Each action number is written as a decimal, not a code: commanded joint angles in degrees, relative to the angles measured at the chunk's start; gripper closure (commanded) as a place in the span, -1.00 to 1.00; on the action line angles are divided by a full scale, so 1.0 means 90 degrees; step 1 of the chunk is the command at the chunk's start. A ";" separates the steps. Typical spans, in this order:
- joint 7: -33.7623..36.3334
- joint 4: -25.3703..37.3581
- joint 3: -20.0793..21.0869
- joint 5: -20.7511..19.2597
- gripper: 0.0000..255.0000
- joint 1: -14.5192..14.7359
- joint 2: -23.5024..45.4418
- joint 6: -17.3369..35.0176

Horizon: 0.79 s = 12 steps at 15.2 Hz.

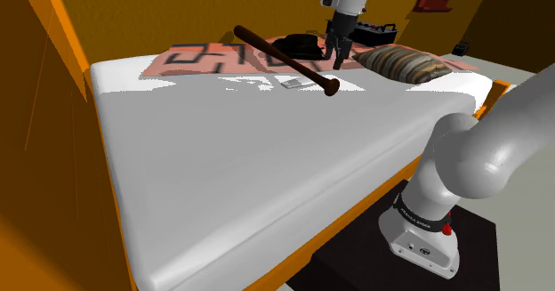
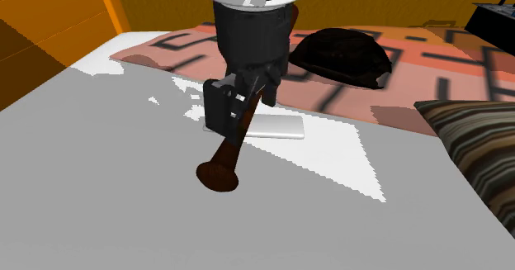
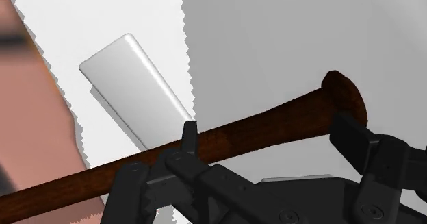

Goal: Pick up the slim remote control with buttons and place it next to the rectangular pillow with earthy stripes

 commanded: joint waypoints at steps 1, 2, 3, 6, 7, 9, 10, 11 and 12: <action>-0.0921 0.0367 -0.0371 0.0127 -1.00 0.0212 0.0576 0.0103; -0.1363 0.0545 -0.0543 0.0223 -1.00 0.0299 0.0867 0.0151; -0.1810 0.0734 -0.0707 0.0338 -1.00 0.0382 0.1170 0.0193; -0.3182 0.1354 -0.1105 0.0810 -1.00 0.0544 0.2155 0.0271; -0.3640 0.1578 -0.1194 0.1000 -1.00 0.0558 0.2503 0.0278; -0.4422 0.1991 -0.1271 0.1342 -1.00 0.0510 0.3115 0.0262; -0.4431 0.1923 -0.1250 0.1353 -1.00 0.0487 0.3132 0.0345; -0.4440 0.1856 -0.1243 0.1367 -1.00 0.0478 0.3152 0.0427; -0.4451 0.1791 -0.1241 0.1383 -1.00 0.0473 0.3174 0.0509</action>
